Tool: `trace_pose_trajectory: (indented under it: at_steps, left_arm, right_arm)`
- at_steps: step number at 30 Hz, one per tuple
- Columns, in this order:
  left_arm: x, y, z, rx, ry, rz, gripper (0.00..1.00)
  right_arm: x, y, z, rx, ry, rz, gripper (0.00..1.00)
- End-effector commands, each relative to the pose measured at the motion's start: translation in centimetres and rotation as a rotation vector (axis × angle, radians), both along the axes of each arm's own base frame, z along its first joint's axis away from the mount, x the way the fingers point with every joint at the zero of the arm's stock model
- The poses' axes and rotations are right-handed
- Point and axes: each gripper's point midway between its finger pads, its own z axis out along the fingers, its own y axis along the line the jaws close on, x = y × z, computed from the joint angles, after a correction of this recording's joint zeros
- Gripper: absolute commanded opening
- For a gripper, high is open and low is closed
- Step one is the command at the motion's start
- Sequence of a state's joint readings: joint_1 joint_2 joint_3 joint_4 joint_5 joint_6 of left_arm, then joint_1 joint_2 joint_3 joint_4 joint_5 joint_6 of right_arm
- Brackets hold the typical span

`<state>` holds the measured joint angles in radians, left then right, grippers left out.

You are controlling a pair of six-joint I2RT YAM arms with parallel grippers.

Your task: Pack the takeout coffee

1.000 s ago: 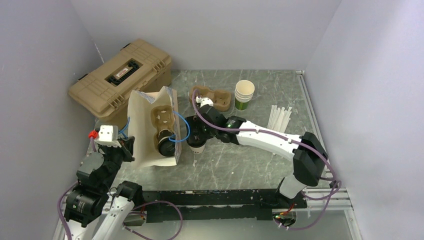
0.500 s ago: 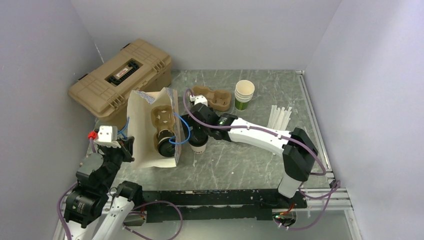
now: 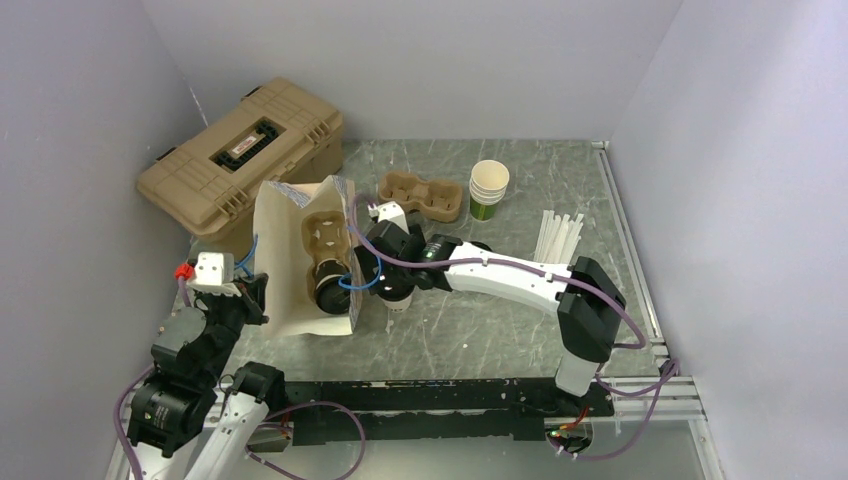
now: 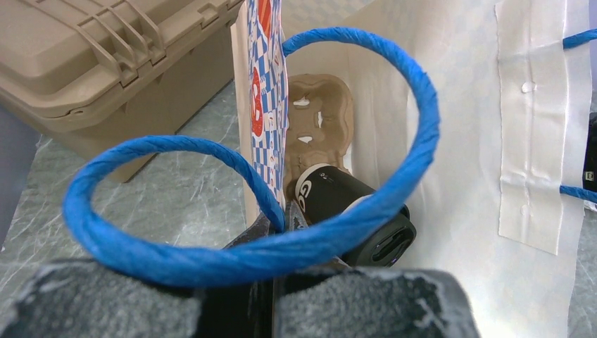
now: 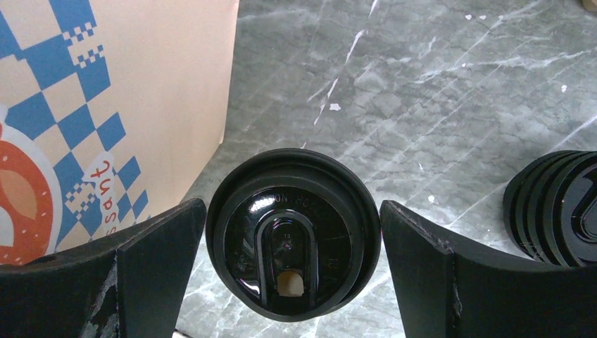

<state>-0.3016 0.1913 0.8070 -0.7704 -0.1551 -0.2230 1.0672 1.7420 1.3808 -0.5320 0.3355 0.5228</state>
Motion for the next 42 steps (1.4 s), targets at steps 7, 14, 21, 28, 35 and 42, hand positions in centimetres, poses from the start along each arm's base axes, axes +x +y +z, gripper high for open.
trace_pose_trajectory:
  at_steps: [7,14,21,28,35,42]
  left_arm:
    - [-0.3,0.3,2.3,-0.023,-0.079,0.011,0.00]
    - [-0.3,0.3,2.3,-0.023,-0.079,0.010,0.00]
    - [-0.3,0.3,2.3,-0.022,-0.081,0.009,0.00]
    - [-0.3,0.3,2.3,-0.022,-0.081,0.009,0.00]
    - [-0.3,0.2,2.3,-0.022,-0.078,0.008,0.00]
    - [-0.4,0.2,2.3,-0.023,-0.079,0.004,0.00]
  right_arm:
    - [-0.2,0.1,0.4,-0.024,0.005,0.007,1.00]
    - [-0.8,0.2,-1.0,-0.081,0.035,0.028,1.00]
    - [-1.2,-0.5,-1.8,-0.151,0.042,0.020,0.99]
    - [-1.5,-1.6,-2.1,-0.189,0.047,0.013,0.92]
    - [-1.8,-2.1,-1.6,-0.181,0.049,0.010,0.66]
    - [-1.6,-3.9,2.0,-0.143,-0.016,-0.035,0.63]
